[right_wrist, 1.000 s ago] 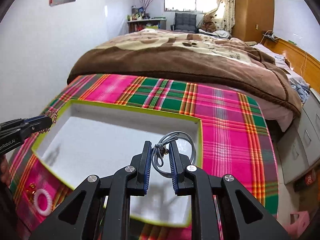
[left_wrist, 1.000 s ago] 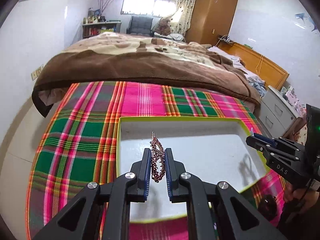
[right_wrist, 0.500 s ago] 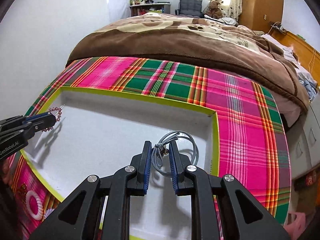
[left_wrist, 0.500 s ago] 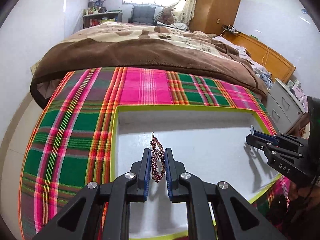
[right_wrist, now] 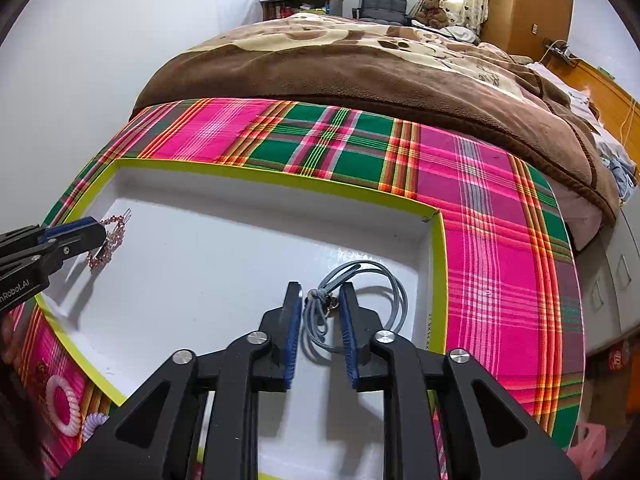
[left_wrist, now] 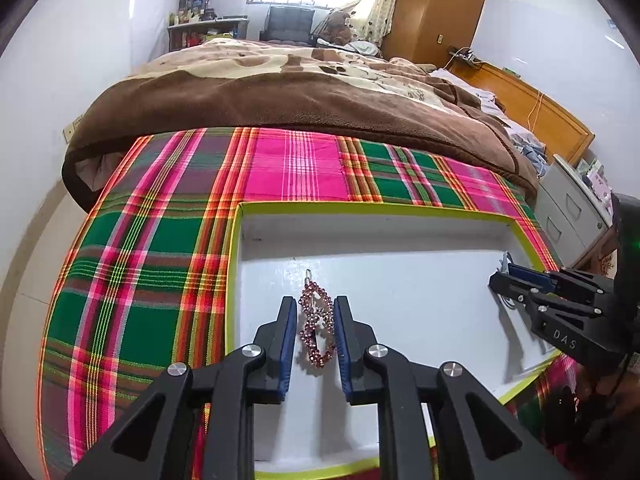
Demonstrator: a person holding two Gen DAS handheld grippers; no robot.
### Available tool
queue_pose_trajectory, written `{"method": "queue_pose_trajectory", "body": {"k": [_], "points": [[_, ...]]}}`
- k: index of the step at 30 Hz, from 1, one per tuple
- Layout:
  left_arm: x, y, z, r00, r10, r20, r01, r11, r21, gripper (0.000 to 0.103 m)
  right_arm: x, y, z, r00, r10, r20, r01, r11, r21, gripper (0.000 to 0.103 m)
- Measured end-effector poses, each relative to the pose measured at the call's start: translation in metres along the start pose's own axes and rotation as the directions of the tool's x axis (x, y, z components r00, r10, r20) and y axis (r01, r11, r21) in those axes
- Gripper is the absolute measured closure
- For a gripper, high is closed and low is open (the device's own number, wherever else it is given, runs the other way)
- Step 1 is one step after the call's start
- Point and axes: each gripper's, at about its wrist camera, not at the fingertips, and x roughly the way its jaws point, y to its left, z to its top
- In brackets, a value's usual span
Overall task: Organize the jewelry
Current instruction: 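Open the left tool to drop the pendant in the tray while the right tool releases the cable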
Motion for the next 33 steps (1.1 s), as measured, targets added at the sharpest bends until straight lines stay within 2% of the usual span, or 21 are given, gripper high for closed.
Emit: {"method": "queue_pose_trajectory", "body": {"k": [2,3,6,8,11,15,20,33], "points": [[-0.002,0.000,0.000,1.000,-0.001,0.004,0.001,1.000,-0.004,0.072,0.000,0.000,0.000,1.000,-0.003,0.000,0.003,1.000,0.004,0.070],[-0.004,-0.001,-0.001,1.000,-0.002,0.008,0.002,1.000,-0.005,0.072,-0.001,0.000,-0.001,1.000,0.000,0.001,0.000,1.000,0.008,0.065],[-0.010,-0.002,-0.001,1.000,-0.016,0.016,0.016,1.000,-0.004,0.071,-0.005,-0.001,-0.003,1.000,0.013,0.013,-0.013,1.000,0.014,0.064],[-0.014,-0.003,-0.002,0.999,-0.026,0.021,0.026,1.000,-0.003,0.066,-0.011,0.000,-0.003,0.999,0.026,0.031,-0.027,1.000,0.016,0.063],[-0.024,-0.005,-0.004,0.998,-0.050,0.039,0.050,0.999,0.000,0.062,-0.022,0.002,-0.005,0.997,0.044,0.060,-0.045,0.999,0.015,0.056],[-0.039,-0.008,-0.010,0.996,-0.064,0.058,0.064,0.998,0.001,0.061,-0.038,0.006,-0.009,0.995,0.048,0.092,-0.049,0.999,0.012,0.055],[-0.064,-0.016,-0.024,0.993,-0.073,0.090,0.071,0.997,0.029,0.055,-0.064,0.007,-0.021,0.989,0.059,0.137,-0.063,0.998,0.021,0.055],[-0.127,-0.014,-0.081,0.985,-0.072,0.156,0.074,0.997,-0.003,0.055,-0.118,-0.006,-0.088,0.985,0.031,0.169,-0.044,0.996,0.073,0.055]]}}
